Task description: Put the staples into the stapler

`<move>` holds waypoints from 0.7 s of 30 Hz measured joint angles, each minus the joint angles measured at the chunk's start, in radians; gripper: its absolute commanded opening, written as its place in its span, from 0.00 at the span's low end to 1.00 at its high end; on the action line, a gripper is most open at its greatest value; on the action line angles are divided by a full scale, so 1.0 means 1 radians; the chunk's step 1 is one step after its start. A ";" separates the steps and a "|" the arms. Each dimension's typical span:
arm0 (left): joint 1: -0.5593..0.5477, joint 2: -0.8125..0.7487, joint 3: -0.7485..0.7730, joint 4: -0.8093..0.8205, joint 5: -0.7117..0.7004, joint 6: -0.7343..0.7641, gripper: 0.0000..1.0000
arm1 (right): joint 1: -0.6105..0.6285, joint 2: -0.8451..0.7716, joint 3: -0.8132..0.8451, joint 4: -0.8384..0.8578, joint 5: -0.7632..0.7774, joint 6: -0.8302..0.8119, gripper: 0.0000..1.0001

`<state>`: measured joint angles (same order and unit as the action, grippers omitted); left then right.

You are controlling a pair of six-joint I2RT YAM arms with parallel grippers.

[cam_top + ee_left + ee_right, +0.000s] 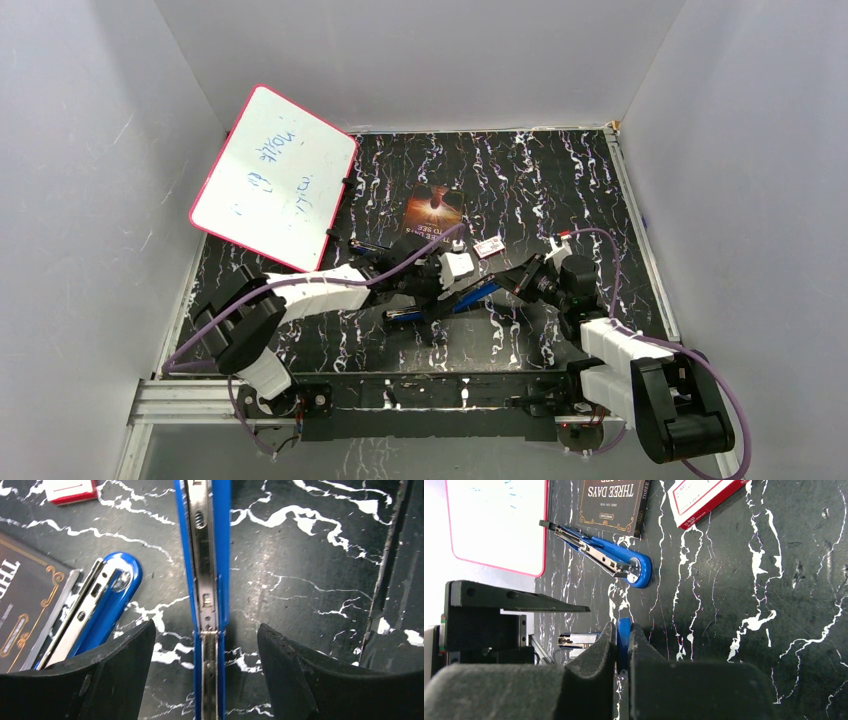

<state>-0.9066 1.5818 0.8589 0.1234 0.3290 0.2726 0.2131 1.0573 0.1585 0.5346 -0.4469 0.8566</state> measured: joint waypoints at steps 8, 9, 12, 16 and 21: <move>-0.018 0.065 0.001 0.090 0.023 0.002 0.61 | 0.002 0.000 -0.005 0.008 0.002 0.006 0.11; -0.018 0.080 0.003 0.094 0.023 0.005 0.58 | 0.002 0.000 -0.005 0.008 0.002 0.006 0.11; -0.018 0.129 0.020 0.087 0.028 0.010 0.49 | 0.002 0.000 -0.006 0.010 0.001 0.005 0.11; -0.018 0.169 0.049 0.076 0.052 0.015 0.25 | 0.003 -0.004 -0.007 0.010 0.003 0.005 0.12; -0.017 0.169 0.062 0.047 0.061 0.018 0.00 | 0.005 -0.037 -0.007 -0.023 0.019 -0.002 0.23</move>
<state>-0.9234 1.7508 0.9207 0.1703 0.3897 0.2905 0.2180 1.0199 0.1513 0.5117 -0.4278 0.8543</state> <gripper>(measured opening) 0.295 0.171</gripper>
